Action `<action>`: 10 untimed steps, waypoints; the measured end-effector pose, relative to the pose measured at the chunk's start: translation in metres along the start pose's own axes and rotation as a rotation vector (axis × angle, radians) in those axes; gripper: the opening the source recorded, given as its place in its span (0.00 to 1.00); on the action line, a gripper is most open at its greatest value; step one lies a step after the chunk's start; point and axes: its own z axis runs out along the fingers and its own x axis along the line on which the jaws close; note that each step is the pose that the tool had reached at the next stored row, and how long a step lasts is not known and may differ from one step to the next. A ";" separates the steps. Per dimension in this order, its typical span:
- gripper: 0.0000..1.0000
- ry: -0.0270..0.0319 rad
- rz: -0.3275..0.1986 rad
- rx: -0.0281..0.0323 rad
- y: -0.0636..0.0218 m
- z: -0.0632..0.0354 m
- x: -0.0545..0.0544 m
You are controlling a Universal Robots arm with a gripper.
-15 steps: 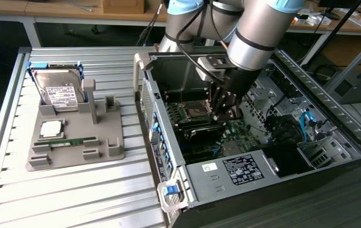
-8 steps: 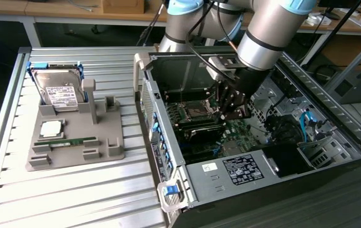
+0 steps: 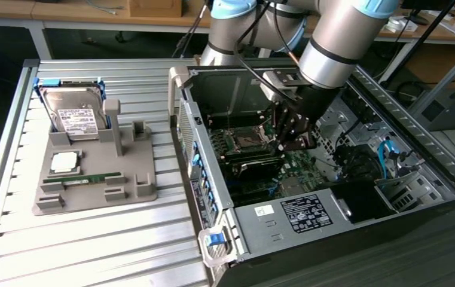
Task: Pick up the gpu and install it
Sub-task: 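Press down on the gpu until it lock into place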
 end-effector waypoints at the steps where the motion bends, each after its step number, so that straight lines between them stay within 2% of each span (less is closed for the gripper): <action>1: 0.11 0.0001 0.000 0.0000 0.0001 0.0001 0.000; 7: 0.11 0.0031 0.000 0.0016 0.0284 0.0057 -0.001; 10: 0.11 0.0088 0.001 0.0017 0.0430 0.0103 -0.002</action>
